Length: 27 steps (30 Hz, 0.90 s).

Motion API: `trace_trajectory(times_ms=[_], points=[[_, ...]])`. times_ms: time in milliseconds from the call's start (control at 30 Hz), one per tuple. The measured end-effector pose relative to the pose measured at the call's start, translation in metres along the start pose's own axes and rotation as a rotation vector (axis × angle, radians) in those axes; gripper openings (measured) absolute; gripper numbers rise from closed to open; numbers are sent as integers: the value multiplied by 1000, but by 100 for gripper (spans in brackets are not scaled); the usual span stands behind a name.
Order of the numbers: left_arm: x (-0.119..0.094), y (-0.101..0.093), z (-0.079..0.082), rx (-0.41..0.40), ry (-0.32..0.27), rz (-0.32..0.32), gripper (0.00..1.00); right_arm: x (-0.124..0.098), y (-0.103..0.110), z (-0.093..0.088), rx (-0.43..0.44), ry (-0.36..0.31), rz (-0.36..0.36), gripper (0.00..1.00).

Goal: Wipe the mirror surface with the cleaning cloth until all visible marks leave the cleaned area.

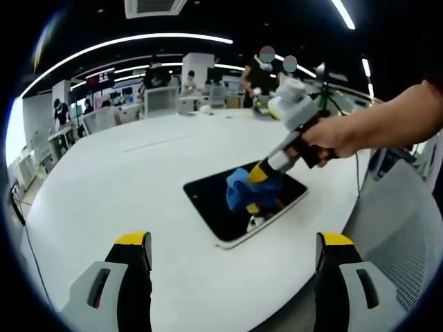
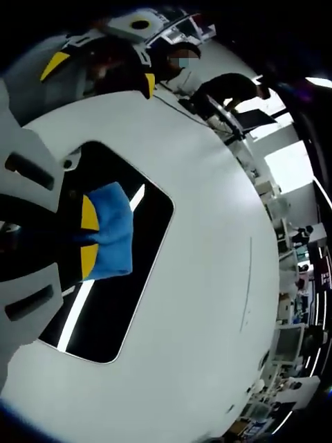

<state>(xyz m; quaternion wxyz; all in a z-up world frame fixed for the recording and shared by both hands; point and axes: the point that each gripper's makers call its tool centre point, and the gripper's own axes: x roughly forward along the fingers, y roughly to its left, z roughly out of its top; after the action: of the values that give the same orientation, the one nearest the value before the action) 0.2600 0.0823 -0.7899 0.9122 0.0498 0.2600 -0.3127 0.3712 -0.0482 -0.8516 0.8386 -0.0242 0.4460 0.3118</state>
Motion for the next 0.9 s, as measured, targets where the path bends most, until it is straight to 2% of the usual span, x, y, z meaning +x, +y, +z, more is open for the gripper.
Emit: trace_trajectory(times_ms=[433,900], points=[[1,-2,-2,11,11,-8,99,-11,-15,-8,-22,13,-26,0],[2,-4,-3,24,21,-20,99,-31,-50,-21,3,23,-77,0]])
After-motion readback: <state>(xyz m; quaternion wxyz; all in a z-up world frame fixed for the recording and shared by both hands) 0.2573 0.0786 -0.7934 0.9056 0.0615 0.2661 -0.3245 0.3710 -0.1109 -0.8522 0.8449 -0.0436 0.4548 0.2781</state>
